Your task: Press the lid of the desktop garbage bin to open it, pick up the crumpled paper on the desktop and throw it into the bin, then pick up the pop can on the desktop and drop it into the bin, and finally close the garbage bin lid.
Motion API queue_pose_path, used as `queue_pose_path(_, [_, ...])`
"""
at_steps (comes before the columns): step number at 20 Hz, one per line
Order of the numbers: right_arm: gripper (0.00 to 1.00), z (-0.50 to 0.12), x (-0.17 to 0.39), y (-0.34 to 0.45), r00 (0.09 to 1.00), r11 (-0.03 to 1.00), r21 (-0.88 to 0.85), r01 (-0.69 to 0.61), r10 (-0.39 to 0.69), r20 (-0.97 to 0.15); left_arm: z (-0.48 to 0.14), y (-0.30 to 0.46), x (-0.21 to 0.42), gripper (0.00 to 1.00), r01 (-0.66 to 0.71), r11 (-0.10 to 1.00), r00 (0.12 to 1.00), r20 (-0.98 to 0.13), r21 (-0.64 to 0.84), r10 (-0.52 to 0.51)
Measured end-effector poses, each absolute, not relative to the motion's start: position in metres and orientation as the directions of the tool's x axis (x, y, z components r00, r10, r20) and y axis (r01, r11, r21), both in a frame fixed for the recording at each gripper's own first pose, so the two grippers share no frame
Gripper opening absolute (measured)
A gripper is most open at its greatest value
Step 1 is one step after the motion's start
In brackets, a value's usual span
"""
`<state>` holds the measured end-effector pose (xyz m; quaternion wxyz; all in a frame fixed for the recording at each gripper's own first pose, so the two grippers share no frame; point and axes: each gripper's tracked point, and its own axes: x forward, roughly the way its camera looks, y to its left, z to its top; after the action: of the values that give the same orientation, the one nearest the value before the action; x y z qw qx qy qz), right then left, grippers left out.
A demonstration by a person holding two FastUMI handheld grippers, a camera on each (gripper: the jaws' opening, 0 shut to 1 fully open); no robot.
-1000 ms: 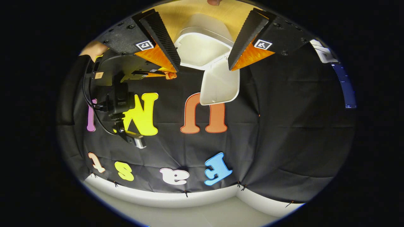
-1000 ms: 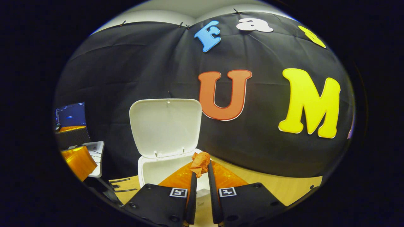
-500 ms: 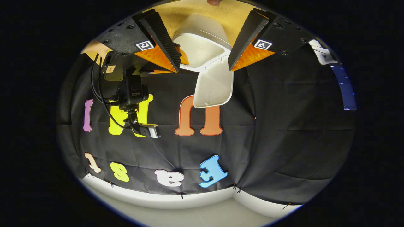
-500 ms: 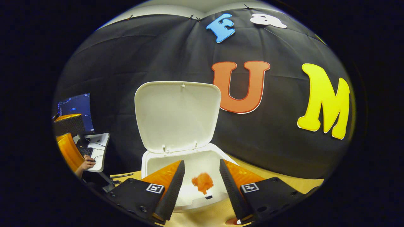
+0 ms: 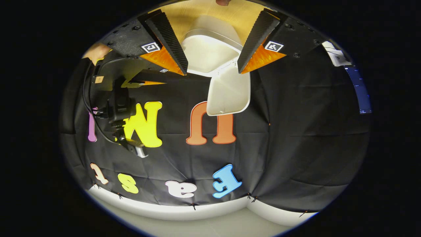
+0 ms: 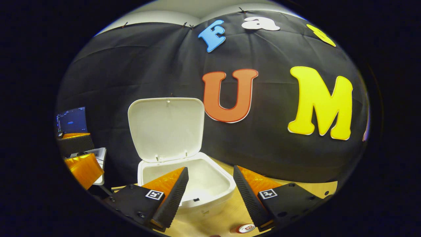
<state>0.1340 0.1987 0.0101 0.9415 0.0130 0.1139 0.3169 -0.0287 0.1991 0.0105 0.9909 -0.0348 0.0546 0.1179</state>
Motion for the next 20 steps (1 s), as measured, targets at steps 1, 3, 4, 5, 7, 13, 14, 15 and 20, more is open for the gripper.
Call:
queue_pose_path(1, [0.89, 0.013, 0.136, 0.183, 0.797, 0.820, 0.086, -0.566, 0.571, -0.197, 0.009, 0.193, -0.026, 1.00, -0.228, 0.972, 0.968, -0.119, -0.058, 0.220])
queue_pose_path(3, [0.89, 0.019, 0.134, 0.156, 0.830, 0.850, 0.082, -0.521, 0.527, -0.181, 0.004, 0.183, -0.022, 0.99, -0.211, 0.976, 0.971, -0.126, -0.058, 0.203])
queue_pose_path(4, [0.89, 0.022, 0.131, 0.141, 0.846, 0.863, 0.087, -0.497, 0.504, -0.171, 0.002, 0.176, -0.019, 1.00, -0.200, 0.978, 0.973, -0.129, -0.058, 0.192])
queue_pose_path(5, [0.89, 0.025, 0.129, 0.125, 0.863, 0.878, 0.090, -0.470, 0.479, -0.160, -0.001, 0.170, -0.015, 0.99, -0.189, 0.980, 0.974, -0.136, -0.059, 0.180])
queue_pose_path(7, [0.89, 0.035, 0.123, 0.093, 0.892, 0.902, 0.102, -0.420, 0.431, -0.135, -0.010, 0.156, -0.007, 0.99, -0.162, 0.985, 0.977, -0.154, -0.066, 0.150])
queue_pose_path(13, [0.89, 0.042, 0.107, -0.008, 0.958, 0.962, 0.096, -0.255, 0.265, -0.109, -0.039, 0.100, 0.019, 0.99, -0.044, 0.996, 0.978, -0.208, -0.072, 0.028])
queue_pose_path(14, [0.89, 0.043, 0.102, -0.024, 0.965, 0.969, 0.099, -0.228, 0.239, -0.106, -0.044, 0.090, 0.023, 0.99, -0.021, 0.997, 0.976, -0.217, -0.074, 0.005])
queue_pose_path(15, [0.89, 0.043, 0.099, -0.037, 0.971, 0.973, 0.102, -0.207, 0.217, -0.102, -0.052, 0.079, 0.027, 0.99, 0.002, 0.997, 0.973, -0.229, -0.076, -0.020])
queue_pose_path(20, [0.88, 0.029, 0.082, -0.095, 0.986, 0.991, 0.096, -0.090, 0.103, -0.132, -0.098, 0.032, 0.046, 0.99, 0.093, 0.993, 0.955, -0.276, -0.066, -0.108])
